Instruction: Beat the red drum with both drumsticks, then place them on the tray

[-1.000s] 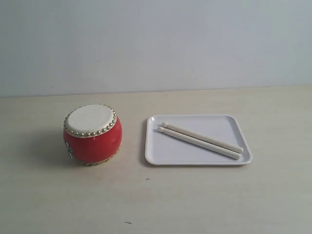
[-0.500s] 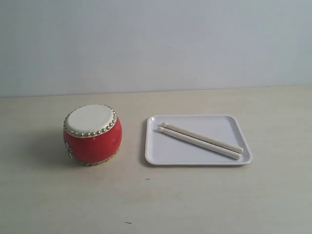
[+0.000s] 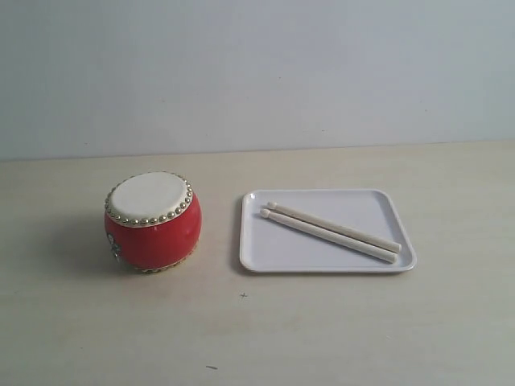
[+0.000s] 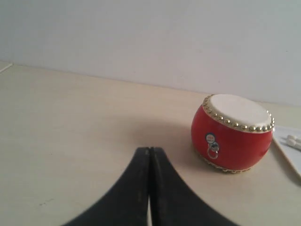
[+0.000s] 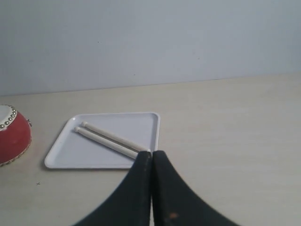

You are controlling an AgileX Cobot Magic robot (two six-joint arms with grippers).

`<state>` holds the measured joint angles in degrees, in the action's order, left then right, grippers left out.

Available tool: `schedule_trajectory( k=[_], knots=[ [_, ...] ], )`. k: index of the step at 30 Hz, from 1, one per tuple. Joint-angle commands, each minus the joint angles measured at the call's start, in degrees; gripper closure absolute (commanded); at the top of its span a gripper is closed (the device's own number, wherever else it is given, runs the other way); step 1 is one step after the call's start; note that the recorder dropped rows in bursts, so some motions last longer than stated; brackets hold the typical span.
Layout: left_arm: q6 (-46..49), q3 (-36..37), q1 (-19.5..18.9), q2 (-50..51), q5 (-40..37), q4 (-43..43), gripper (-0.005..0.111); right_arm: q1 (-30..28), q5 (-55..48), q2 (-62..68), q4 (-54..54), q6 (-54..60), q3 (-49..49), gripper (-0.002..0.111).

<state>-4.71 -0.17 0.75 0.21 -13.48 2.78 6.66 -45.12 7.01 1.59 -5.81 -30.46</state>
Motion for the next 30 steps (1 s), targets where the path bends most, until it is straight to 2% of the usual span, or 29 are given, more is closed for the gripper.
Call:
schedule_trajectory(
  k=[1,30],
  knots=[
    [1.73,0.17,-0.2,-0.21,0.09,-1.27,0.107,-0.03,0.28,-0.15,0.01,0.25,0.49,0.108],
    [1.73,0.17,-0.2,-0.21,-0.05,-1.25,0.107,-0.03,0.63,-0.29,-0.56,0.84,0.49,0.108]
  ],
)
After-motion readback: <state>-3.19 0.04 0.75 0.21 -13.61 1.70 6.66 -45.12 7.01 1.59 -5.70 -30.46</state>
